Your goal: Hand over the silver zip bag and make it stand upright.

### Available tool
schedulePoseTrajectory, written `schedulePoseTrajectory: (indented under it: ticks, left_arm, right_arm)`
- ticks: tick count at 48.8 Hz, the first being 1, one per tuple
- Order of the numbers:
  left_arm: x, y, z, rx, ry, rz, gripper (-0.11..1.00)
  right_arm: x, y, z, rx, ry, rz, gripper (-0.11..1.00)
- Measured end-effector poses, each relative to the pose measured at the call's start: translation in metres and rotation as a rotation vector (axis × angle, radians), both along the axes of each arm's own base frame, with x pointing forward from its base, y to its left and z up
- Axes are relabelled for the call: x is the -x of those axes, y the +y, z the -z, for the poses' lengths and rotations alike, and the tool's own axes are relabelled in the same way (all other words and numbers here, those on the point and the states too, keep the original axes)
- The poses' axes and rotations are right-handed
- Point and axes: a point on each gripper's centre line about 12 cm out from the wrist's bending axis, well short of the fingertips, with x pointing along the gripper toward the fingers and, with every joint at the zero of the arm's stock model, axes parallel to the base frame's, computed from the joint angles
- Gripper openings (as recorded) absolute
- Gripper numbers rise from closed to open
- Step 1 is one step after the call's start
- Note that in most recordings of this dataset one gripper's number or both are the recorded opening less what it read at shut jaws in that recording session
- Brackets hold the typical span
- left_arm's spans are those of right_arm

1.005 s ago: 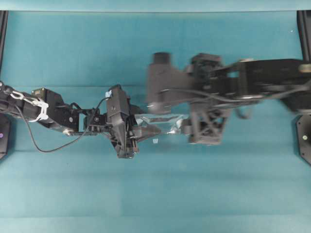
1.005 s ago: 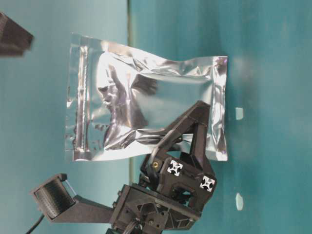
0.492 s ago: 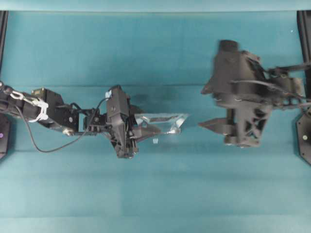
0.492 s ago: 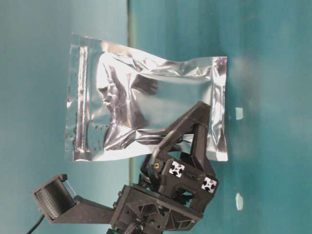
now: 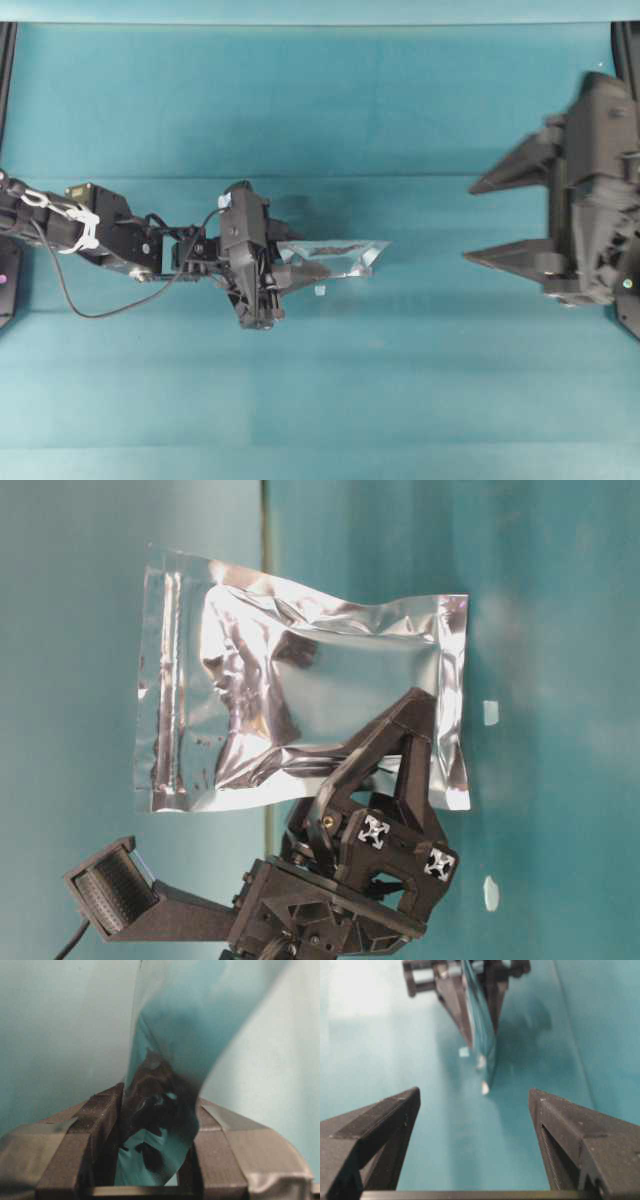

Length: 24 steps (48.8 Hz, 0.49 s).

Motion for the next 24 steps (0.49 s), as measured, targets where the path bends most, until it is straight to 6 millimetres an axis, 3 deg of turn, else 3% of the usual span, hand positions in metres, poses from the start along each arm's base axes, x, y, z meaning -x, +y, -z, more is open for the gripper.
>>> schedulePoseTrajectory:
  ticks: [24]
  left_arm:
    - [0.0002,-0.0036,0.0005,-0.001,0.005,0.01,0.32]
  right_arm:
    - [0.0108,0.0001,0.0095,-0.019,-0.074,0.002,0.88]
